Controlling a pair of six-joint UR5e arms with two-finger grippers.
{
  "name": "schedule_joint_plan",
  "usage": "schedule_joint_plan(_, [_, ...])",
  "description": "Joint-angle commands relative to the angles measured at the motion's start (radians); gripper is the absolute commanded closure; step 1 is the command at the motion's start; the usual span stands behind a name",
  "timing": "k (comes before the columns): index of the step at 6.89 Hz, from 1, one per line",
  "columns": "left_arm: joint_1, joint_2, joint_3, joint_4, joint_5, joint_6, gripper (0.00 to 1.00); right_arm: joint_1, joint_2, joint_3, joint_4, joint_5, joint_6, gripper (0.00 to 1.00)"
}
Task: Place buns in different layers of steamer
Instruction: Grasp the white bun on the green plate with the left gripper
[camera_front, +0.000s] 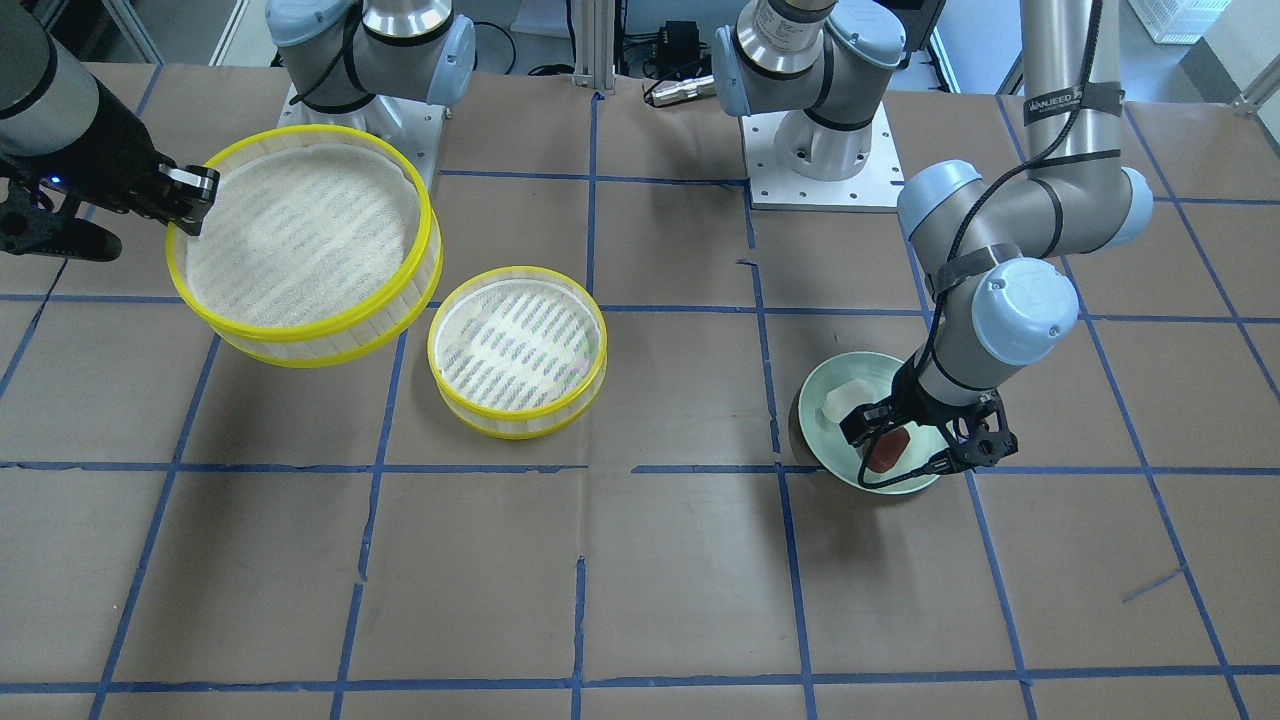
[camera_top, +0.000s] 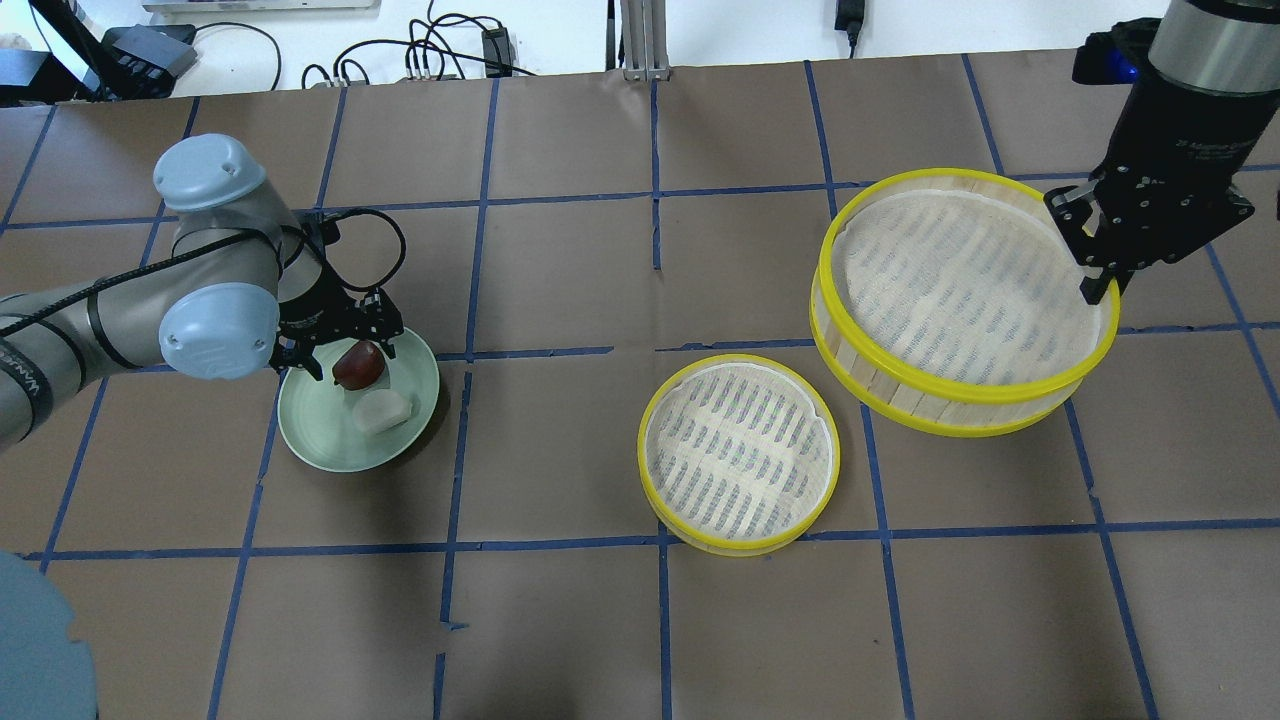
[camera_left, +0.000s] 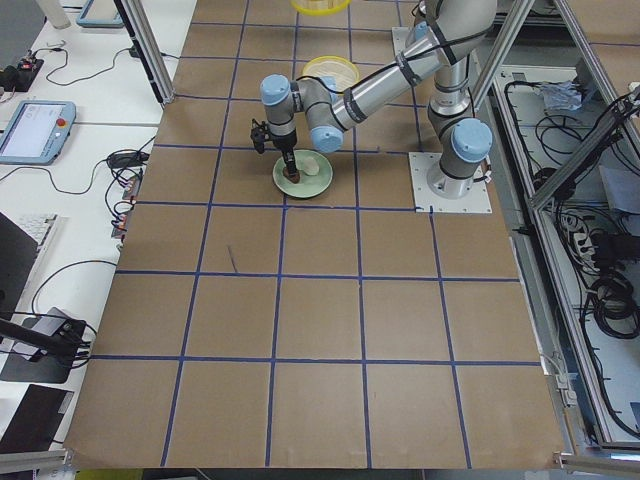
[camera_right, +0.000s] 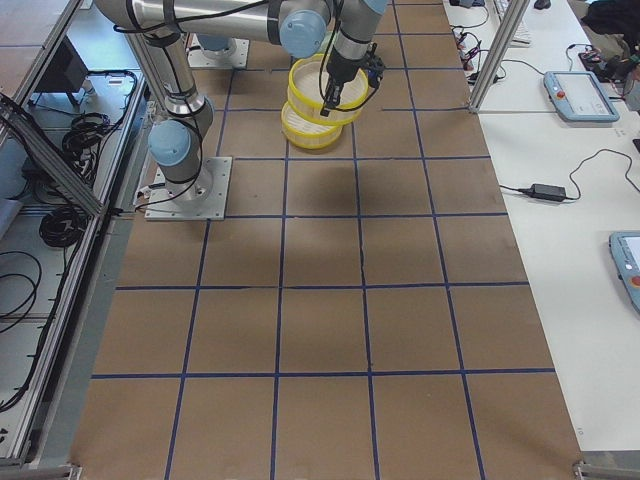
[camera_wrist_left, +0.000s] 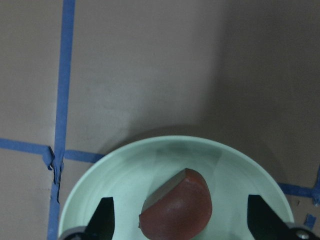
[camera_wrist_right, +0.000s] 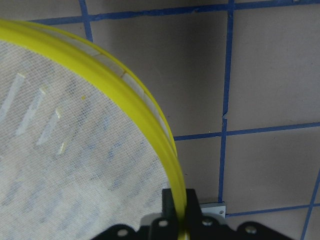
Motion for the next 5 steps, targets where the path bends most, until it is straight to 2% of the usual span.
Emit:
schedule_joint_plan(1, [0.000,0.002,-0.037,0.004,-0.047,-0.120,0.10,-0.002,-0.001,0.001,0.007,-0.005,-0.003,0.91])
schedule_joint_plan(3, [0.000,0.000,-0.045,-0.007,-0.093,-0.187,0.17,-0.002,-0.001,-0.001,0.007,-0.007,-0.006,0.91])
schedule_joint_plan(4, [0.000,0.000,-0.058,-0.008,-0.090,-0.187,0.27,-0.002,-0.001,-0.002,0.007,-0.007,-0.006,0.91])
schedule_joint_plan(5, [0.000,0.000,-0.057,-0.007,-0.080,-0.184,0.54,-0.003,-0.001,-0.004,0.007,-0.008,-0.006,0.91])
